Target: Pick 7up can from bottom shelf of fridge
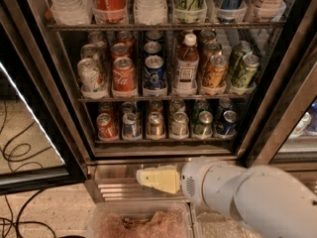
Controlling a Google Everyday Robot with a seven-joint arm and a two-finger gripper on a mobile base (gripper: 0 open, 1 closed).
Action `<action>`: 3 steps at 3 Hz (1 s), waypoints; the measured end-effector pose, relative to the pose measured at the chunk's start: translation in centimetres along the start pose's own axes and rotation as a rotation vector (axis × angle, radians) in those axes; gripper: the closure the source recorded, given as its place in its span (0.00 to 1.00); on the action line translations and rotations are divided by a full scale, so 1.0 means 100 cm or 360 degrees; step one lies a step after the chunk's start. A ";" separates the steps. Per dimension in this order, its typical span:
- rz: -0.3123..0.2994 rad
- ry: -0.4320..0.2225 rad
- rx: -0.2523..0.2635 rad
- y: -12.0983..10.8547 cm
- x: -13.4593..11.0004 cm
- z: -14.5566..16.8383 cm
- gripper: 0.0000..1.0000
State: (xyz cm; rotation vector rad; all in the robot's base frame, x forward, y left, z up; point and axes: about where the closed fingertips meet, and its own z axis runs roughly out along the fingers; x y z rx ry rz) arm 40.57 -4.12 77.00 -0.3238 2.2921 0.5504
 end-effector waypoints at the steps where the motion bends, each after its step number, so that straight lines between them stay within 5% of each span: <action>1: 0.0116 -0.0120 -0.0003 -0.007 0.000 0.013 0.00; 3: 0.0113 -0.0179 0.0070 -0.009 -0.002 0.020 0.00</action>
Offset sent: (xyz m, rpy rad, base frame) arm 0.0107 0.0003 -0.0106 0.0725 -0.0278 -0.0618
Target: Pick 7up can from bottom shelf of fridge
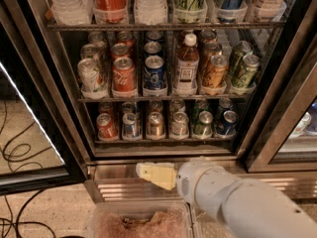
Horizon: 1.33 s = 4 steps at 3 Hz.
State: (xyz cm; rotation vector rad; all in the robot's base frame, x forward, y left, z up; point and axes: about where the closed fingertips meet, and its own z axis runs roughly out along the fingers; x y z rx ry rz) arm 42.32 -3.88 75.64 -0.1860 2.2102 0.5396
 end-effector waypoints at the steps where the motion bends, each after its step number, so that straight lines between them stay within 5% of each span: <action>1: 0.0154 -0.0051 0.0051 -0.002 0.029 0.020 0.00; 3: 0.0185 -0.0105 0.0006 0.016 0.030 0.037 0.00; 4: 0.0177 -0.0163 0.0061 0.014 0.029 0.036 0.00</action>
Offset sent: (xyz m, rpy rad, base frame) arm -0.0031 0.0063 -0.0295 0.0459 0.0115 -0.0818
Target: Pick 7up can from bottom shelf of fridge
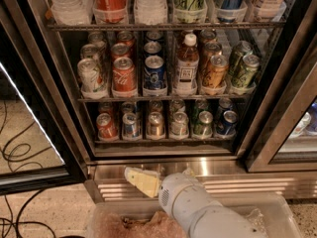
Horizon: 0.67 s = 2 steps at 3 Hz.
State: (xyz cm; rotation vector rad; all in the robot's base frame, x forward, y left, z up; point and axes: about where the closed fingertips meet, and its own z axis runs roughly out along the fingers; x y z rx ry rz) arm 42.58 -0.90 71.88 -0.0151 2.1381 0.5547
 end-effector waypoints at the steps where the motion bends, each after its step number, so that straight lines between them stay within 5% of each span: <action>1: -0.0081 -0.0091 0.0008 0.001 0.027 0.002 0.00; 2: -0.0232 -0.0137 -0.0037 0.003 0.067 0.009 0.00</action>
Offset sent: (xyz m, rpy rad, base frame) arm 0.0044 -0.0357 -0.0527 -0.2128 -0.5030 -0.2561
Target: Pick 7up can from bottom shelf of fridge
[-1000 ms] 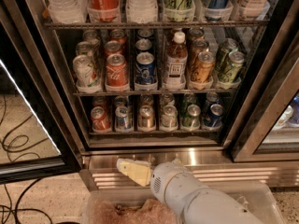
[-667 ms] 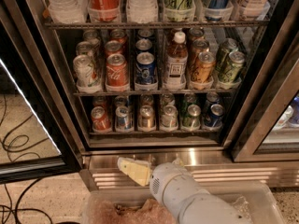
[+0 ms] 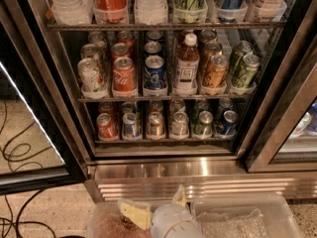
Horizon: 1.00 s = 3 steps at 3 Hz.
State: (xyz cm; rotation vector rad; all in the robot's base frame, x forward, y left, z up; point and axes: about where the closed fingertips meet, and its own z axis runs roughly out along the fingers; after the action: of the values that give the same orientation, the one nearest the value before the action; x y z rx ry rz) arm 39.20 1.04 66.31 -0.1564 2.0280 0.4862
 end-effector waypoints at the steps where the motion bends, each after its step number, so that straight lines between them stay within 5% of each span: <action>1: -0.0055 -0.0115 -0.0064 0.003 0.020 0.013 0.00; 3: 0.0001 -0.0194 -0.0021 -0.004 0.022 0.017 0.00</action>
Offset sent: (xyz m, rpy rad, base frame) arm -0.0009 0.0093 -0.0195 0.0099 -0.0719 0.0305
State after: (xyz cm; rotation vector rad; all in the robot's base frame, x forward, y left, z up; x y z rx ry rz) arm 39.60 1.56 63.56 -0.1310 1.9059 0.4983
